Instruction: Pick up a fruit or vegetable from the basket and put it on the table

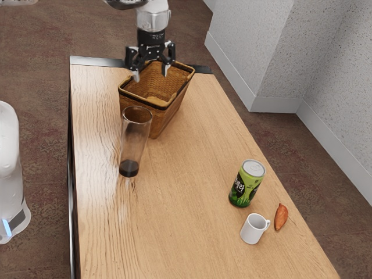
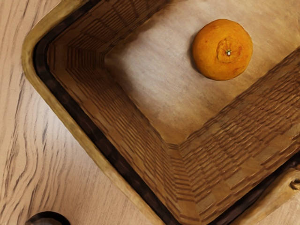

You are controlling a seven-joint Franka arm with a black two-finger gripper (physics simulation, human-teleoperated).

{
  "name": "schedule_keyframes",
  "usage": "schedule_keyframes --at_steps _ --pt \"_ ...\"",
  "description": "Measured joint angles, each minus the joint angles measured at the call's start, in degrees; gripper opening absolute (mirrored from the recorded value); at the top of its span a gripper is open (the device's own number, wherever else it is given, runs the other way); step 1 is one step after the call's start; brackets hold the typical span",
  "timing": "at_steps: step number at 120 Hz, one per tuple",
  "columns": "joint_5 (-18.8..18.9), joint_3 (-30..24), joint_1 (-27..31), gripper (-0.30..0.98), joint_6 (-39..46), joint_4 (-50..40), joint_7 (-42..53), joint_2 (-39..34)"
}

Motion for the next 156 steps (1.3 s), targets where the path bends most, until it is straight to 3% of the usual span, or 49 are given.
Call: schedule_keyframes --at_steps 55,83,116,134,156 --pt "-1.47 0.01 11.52 0.69 8.53 0.07 -14.68 4.99" --pt "-1.58 -0.57 12.1 0.69 9.47 0.01 -11.84 7.66" --pt "-5.43 -0.46 13.12 0.69 10.25 -0.65 -8.52 11.96" --pt "-8.07 -0.35 13.46 0.69 10.44 -0.68 -10.77 12.26" --pt "-8.45 -0.18 14.28 0.69 10.56 -2.02 -14.76 11.8"
